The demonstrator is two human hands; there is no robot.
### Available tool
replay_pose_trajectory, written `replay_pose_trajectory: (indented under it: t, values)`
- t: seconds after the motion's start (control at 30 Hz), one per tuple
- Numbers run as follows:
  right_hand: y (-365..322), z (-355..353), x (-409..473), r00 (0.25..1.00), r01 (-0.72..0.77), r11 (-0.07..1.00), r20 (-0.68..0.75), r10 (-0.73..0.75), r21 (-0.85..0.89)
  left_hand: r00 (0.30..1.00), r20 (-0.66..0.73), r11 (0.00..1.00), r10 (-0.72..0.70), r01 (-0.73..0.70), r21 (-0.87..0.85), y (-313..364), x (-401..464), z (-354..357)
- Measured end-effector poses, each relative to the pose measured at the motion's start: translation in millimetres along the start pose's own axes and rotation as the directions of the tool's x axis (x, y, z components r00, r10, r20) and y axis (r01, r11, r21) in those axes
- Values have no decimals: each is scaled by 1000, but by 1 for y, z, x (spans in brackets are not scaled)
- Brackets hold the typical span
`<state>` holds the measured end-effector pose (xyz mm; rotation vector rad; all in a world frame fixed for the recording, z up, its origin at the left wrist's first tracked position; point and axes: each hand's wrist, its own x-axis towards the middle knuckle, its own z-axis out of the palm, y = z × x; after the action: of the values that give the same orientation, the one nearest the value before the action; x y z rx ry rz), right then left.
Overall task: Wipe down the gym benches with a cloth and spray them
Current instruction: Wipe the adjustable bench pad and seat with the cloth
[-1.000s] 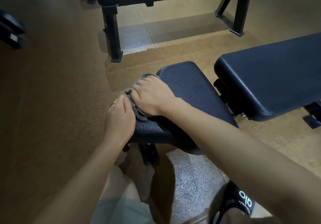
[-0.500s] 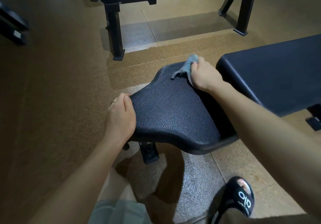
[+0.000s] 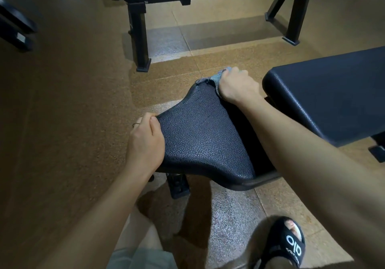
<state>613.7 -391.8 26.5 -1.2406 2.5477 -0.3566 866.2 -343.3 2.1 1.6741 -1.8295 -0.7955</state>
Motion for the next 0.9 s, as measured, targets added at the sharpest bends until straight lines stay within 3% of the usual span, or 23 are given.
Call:
replay_pose_trajectory:
  t: [0.2,0.37,0.43,0.5,0.57,0.6,0.67,0.8,0.9]
  values:
    - [73,-2,-114,993,33,998,-110,-39,-62,1000,22,1000,-2,2,-17,1,-1,-2]
    - [22,8,-55,987,12,991,-159,-32,-131,1000,19,999,-17,17,-33,-2,1,0]
    - [-25,20,-44,976,92,970,-175,-133,-223,999,26,998,-27,28,-62,-3,3,0]
    - [-72,38,-71,925,354,885,-28,-380,-301,996,27,984,-89,92,-152,-3,5,-1]
    - [-89,53,-114,803,581,754,69,-591,-305,965,65,879,-255,259,-400,-5,3,-6]
    - [-87,56,-130,766,628,723,65,-640,-288,936,159,752,-313,347,-560,-6,0,-10]
    - [-69,53,-156,742,656,718,27,-670,-232,896,357,553,-266,445,-704,-11,-5,-18]
    - [-22,41,-183,658,749,625,137,-740,-222,878,437,545,-195,468,-696,-19,-5,-30]
    - [-36,40,-165,648,757,599,179,-740,-263,876,457,575,-151,454,-681,-21,-4,-32]
